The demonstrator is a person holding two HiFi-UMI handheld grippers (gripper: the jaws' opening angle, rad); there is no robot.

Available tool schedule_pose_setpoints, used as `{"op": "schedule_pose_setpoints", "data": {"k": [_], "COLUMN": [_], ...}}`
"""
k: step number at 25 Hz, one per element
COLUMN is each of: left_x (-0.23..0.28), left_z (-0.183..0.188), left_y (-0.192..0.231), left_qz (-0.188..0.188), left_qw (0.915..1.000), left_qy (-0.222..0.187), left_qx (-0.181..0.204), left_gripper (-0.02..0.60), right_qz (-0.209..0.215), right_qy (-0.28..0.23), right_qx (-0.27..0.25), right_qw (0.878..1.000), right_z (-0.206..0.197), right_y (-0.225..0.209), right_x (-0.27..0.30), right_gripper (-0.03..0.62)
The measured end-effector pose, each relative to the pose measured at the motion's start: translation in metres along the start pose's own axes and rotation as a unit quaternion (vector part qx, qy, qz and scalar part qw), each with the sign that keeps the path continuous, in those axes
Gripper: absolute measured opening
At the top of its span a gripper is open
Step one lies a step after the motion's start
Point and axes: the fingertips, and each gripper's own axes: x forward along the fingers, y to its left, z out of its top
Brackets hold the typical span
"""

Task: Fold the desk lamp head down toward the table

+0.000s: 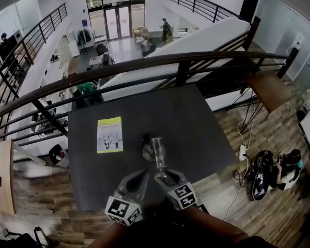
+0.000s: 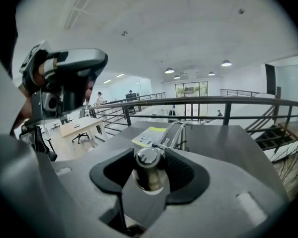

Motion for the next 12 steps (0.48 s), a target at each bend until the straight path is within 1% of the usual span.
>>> {"op": "schedule_pose_setpoints", "data": {"k": [12], "left_x": [-0.014], "left_z": [-0.004], "left_y": [0.011], "left_qz": [0.021], "left_qw": [0.9998], "left_qy": [0.003], "left_qx": [-0.004], "left_gripper": [0.002], "right_qz": [-0.009], "right_qy": [0.056], "right_qx": [-0.016], "right_qw": [0.998], "right_z": [-0.051], "right_y": [-0.006], "right_x": [0.036], "right_gripper": [0.195]}}
